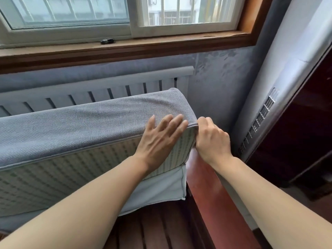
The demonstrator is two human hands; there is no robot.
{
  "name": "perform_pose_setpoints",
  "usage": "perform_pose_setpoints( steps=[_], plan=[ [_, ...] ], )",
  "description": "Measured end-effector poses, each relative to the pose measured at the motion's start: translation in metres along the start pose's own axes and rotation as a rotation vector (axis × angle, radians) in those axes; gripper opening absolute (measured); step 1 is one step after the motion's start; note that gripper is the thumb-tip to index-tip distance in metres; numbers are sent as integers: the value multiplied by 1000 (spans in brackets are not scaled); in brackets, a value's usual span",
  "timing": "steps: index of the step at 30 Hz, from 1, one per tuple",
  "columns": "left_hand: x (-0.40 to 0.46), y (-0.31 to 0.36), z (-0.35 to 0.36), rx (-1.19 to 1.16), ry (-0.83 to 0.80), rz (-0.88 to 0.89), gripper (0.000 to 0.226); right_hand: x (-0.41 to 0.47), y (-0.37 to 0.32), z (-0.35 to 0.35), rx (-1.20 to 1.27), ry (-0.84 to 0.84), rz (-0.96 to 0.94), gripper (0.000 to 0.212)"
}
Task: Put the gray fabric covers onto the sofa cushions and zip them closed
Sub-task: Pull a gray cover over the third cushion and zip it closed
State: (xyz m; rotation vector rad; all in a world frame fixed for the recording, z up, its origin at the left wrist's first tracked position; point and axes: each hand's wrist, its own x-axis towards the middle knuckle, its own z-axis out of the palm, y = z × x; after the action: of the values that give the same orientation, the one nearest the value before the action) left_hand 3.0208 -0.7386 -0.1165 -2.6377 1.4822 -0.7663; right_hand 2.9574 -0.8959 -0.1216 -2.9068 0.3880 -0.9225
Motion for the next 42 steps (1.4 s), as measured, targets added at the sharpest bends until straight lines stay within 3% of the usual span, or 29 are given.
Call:
perform_pose_setpoints(
  steps=[3, 6, 13, 15, 20, 24, 27, 33, 38, 42],
  plan=[
    [-17, 1, -5, -3, 14, 107, 60, -17, 0, 0, 75, -226, 49, 32],
    [-35, 6, -2, -8, 10, 181, 52, -31, -7, -3, 192, -280, 141, 57],
    [-69, 17, 31, -129, -47, 154, 51, -69, 1, 38, 329, -334, 307, 23],
    [-75, 22, 46, -139, -46, 170, 40, -78, 8, 63, 323, -390, 352, 25],
    [-80, 35, 85, -220, -129, 58, 68, -95, 22, 129, 369, -547, 508, 29],
    [-79, 41, 98, -197, -113, 29, 61, -98, 27, 162, 592, -647, 605, 43],
    [-77, 41, 100, -183, -90, 25, 60, -98, 30, 176, 818, -748, 670, 35],
    [-71, 48, 81, -188, -178, -31, 56, -107, 21, 154, 1225, -950, 848, 21],
    [-61, 49, 63, -266, -199, -125, 54, -94, 31, 110, 1395, -942, 922, 30],
    [-53, 53, 36, -286, -144, -160, 36, -70, 34, 72, 1680, -924, 944, 33]
  ],
)
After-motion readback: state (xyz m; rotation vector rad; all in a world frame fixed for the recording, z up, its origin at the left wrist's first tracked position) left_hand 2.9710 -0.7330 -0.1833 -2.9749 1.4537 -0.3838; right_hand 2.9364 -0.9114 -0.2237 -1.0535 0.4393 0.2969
